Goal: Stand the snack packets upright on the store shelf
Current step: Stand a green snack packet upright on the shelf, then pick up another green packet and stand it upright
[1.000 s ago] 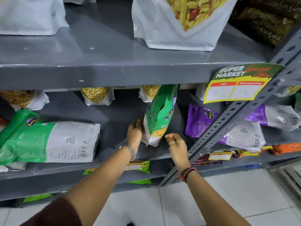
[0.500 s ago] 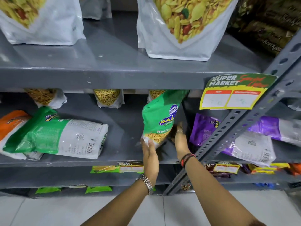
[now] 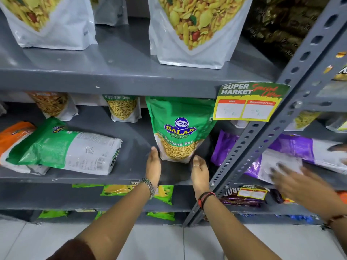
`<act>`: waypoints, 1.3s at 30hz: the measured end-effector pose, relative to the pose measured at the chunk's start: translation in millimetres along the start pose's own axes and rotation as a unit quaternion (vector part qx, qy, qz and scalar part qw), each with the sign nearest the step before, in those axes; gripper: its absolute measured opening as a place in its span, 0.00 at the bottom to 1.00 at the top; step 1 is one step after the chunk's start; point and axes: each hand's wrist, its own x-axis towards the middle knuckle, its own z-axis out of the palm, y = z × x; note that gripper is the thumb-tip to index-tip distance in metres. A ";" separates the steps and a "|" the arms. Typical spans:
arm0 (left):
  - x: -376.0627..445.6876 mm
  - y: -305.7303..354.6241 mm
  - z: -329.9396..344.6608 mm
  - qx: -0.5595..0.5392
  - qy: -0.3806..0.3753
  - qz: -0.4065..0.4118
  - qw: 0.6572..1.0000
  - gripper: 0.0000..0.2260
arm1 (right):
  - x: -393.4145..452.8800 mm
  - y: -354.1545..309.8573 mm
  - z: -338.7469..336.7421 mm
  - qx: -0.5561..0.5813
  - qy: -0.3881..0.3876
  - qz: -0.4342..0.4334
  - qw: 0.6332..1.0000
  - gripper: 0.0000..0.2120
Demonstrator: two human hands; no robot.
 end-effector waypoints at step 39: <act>51.1 49.7 -288.9 -0.068 0.002 -0.075 0.995 0.15 | -43.3 -72.6 260.2 -0.244 -0.163 -0.001 0.956 0.16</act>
